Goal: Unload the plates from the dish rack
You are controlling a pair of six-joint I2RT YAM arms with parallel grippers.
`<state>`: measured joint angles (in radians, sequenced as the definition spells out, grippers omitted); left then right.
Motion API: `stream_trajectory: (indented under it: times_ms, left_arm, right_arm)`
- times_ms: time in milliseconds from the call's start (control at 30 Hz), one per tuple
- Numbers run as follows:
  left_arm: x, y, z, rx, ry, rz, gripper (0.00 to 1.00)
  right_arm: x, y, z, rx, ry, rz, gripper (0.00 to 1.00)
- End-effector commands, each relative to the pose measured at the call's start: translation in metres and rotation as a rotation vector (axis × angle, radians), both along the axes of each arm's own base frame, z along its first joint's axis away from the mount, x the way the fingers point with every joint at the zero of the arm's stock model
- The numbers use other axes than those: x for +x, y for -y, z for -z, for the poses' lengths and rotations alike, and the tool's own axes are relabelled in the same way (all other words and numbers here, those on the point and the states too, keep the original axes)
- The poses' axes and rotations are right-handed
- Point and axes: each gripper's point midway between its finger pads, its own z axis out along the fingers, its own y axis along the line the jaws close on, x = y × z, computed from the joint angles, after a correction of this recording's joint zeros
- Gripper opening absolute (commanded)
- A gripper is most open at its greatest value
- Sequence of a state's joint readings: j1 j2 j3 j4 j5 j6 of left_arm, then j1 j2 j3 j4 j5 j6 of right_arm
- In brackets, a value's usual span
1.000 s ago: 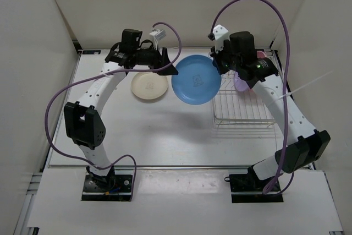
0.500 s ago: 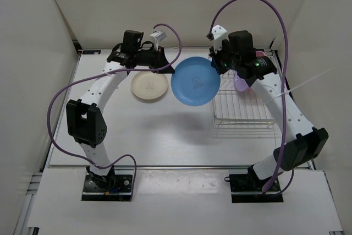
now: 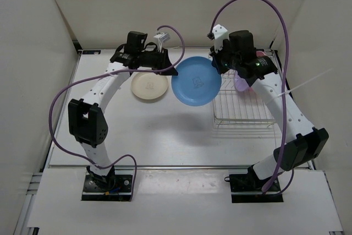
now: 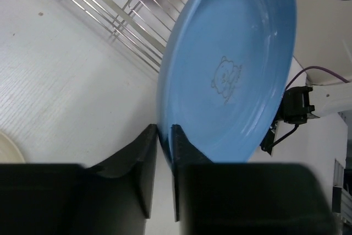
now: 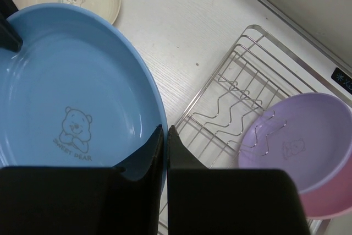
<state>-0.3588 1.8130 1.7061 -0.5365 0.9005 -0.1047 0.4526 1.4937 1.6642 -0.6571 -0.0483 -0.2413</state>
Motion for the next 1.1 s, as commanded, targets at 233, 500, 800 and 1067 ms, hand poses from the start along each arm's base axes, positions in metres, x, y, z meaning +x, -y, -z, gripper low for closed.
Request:
stream_trajectory:
  times_ms: [233, 500, 800, 1067]
  left_arm:
    - [0.0, 0.007, -0.001, 0.012, 0.034, -0.001, 0.11]
    - [0.04, -0.057, 0.03, 0.176, 0.011, -0.434, 0.11]
    - [0.079, -0.184, 0.09, 0.296, -0.176, -0.777, 0.11]
    - [0.103, -0.23, 0.12, 0.314, -0.319, -0.892, 0.11]
  right_arm:
    - [0.006, -0.007, -0.031, 0.059, 0.078, 0.0, 0.0]
    - [0.032, 0.037, -0.004, -0.081, 0.092, 0.239, 0.66]
    - [0.045, 0.082, 0.002, -0.033, 0.06, 0.372, 0.7]
    - [0.038, 0.084, -0.002, -0.028, 0.069, 0.373, 0.7]
